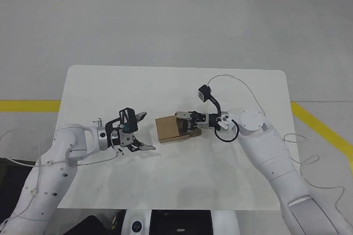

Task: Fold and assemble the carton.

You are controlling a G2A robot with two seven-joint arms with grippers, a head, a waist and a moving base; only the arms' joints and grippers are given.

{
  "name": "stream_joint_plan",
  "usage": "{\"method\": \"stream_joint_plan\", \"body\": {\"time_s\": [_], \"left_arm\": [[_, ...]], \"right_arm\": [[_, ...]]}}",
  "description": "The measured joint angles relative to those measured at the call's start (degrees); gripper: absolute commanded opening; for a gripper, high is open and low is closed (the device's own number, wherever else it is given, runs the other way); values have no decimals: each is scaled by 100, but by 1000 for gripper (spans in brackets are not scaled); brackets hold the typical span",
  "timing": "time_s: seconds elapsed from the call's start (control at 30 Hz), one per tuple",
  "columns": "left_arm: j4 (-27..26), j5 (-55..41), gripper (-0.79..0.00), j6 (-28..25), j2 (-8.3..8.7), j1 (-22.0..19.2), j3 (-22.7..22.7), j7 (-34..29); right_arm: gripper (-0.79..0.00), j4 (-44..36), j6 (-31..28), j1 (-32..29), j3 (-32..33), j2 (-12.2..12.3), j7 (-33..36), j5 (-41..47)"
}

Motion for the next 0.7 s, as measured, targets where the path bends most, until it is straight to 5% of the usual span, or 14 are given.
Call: {"method": "stream_joint_plan", "body": {"time_s": [0.27,0.3,0.33,0.4,0.7], "left_arm": [[415,655,0,201,-66,-109,381,793],[442,661,0,213,-73,-129,417,801],[475,673,0,235,-82,-152,463,810],[518,691,0,272,-94,-182,524,831],[747,420,0,528,-177,-353,795,710]], "right_arm": [[0,-685,-11,-220,557,241,302,-316],[-163,-771,5,-253,626,270,349,-340],[-462,-885,35,-303,710,306,428,-360],[-785,-1048,91,-380,820,355,534,-391],[-785,-1641,531,-835,1057,537,945,-587]]}}
